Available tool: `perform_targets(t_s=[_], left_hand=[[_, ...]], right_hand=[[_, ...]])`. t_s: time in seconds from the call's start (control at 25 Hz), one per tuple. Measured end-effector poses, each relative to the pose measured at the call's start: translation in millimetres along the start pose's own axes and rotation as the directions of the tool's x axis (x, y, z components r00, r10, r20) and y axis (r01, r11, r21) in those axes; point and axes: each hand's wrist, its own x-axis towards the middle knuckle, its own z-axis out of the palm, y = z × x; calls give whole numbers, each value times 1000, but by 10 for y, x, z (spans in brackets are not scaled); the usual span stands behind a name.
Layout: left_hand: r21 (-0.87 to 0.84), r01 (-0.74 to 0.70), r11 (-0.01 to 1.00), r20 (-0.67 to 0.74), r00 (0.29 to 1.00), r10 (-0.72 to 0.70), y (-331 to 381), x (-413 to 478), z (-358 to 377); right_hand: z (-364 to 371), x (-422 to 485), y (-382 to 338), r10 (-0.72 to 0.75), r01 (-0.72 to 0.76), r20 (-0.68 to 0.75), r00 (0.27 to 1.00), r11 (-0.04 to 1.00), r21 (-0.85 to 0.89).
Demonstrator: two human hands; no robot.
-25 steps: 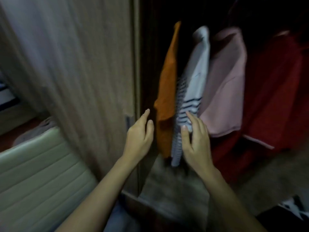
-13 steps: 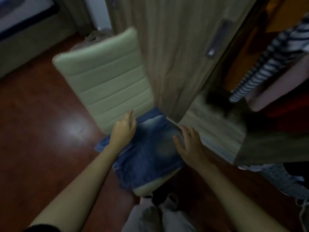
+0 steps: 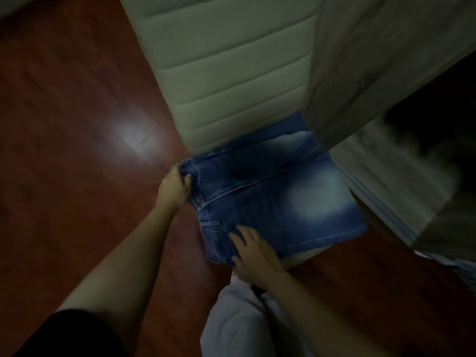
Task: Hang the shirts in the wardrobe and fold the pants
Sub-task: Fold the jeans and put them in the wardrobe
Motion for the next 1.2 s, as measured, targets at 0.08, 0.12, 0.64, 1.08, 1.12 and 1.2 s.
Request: perform_targets(t_s=[0.08,0.12,0.64,1.08,1.12,1.2], left_hand=[[-94,120,988,14,993,-119,-242,289,153],[-159,166,973,37,986,-163,-343,446,226],[86,-62,994,124,991,51,-453,844,-151],[-538,-142,831,305,886,348,341,-255,-955],[-647,-90,757,260,907,331,288,-325,-932],[-813,24,582,211,944,255,69,-431,-794]], right_hand=[[361,210,-90,-55,55,-31,998,998,-17],[520,327,-115,-102,100,-43,994,994,-40],[629,712,61,46,-39,-45,998,990,133],[-1414,1465,-58,-222,247,-198,955,962,112],[-1465,1492,-86,-265,281,-183,947,958,65],[-1461,1496,-111,-273,307,-225,935,943,129]])
